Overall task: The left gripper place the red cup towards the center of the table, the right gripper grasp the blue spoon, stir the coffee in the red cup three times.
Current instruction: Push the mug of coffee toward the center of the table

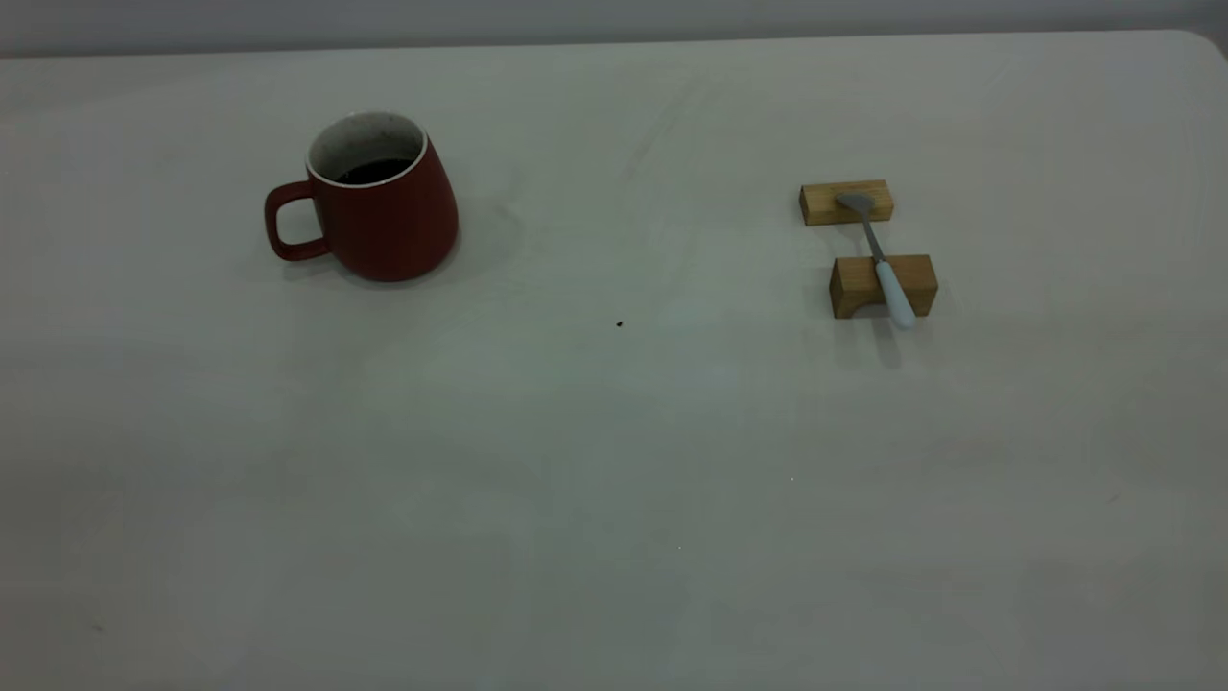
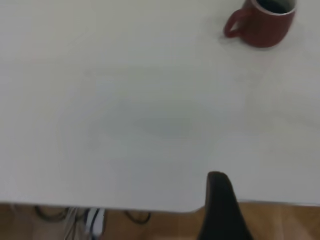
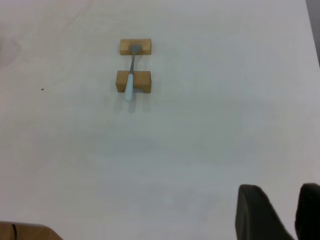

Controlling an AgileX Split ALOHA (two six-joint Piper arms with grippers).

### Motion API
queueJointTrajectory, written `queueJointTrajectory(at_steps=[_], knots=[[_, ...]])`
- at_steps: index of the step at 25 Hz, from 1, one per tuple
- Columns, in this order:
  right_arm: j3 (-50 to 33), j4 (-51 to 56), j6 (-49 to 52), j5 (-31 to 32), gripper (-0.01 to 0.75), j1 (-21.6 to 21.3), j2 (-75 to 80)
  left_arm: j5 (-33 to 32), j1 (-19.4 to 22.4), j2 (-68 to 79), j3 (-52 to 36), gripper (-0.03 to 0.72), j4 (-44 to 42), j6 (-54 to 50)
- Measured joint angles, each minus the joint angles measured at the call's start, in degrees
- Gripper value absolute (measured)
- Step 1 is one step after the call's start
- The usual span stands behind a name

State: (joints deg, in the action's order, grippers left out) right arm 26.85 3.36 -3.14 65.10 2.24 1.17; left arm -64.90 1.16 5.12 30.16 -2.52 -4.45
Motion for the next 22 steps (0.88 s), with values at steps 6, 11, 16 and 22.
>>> queueJointTrajectory(at_steps=[6, 11, 16, 22], knots=[[0.0, 0.0, 0.0, 0.0, 0.238, 0.0, 0.0, 4.43, 0.0, 18.77, 3.05, 0.551, -1.2, -0.57], [0.0, 0.0, 0.05, 0.0, 0.238, 0.0, 0.0, 16.03, 0.0, 38.14, 3.1, 0.551, -1.87, -0.57], [0.0, 0.0, 0.0, 0.0, 0.238, 0.0, 0.0, 27.37, 0.0, 55.92, 4.95, 0.551, -1.93, -0.36], [0.0, 0.0, 0.0, 0.0, 0.238, 0.0, 0.0, 33.79, 0.0, 78.15, 16.27, 0.551, -1.99, 5.71]])
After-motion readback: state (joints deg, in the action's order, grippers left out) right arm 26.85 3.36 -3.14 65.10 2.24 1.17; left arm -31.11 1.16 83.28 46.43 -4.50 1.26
